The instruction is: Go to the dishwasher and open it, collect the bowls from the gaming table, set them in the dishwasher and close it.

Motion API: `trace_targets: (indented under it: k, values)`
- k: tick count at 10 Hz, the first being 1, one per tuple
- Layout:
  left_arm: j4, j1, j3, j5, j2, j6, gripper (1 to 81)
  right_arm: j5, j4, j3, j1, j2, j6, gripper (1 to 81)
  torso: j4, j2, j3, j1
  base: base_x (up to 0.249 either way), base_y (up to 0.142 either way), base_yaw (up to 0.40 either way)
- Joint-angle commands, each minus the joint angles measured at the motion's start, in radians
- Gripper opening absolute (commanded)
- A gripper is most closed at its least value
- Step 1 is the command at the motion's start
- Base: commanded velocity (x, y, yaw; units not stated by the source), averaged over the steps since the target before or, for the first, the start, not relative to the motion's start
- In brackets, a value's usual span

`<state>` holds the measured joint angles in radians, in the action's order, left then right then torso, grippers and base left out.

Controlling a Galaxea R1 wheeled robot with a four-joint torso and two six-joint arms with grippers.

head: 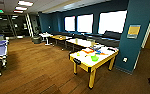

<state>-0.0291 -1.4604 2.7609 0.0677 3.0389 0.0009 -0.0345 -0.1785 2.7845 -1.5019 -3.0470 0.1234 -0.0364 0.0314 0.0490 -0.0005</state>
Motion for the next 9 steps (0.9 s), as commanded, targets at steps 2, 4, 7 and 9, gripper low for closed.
trace_targets:
  k: [2,4,7,9]
  values:
    - [0.006,0.053,0.000,-0.051,-0.005,0.005,81.1,0.051,0.001,0.000,0.053,-0.003,0.002,81.1,0.000,0.000,0.000,0.001,0.000,0.000,-0.400]
    - [0.005,0.053,0.000,-0.051,-0.005,0.005,81.1,0.051,0.001,0.000,0.053,-0.003,0.002,81.1,0.000,0.000,0.000,0.001,0.000,0.000,-0.400]
    - [0.006,0.053,0.000,-0.051,-0.003,0.005,81.1,0.051,0.002,0.000,0.053,-0.003,0.002,81.1,0.000,0.000,0.000,0.001,0.000,-0.100,-0.267]
    - [0.000,0.053,0.000,-0.051,-0.005,0.005,81.1,0.051,0.002,0.000,0.053,-0.003,0.002,81.1,0.000,0.000,0.000,0.001,0.000,-0.288,0.000]
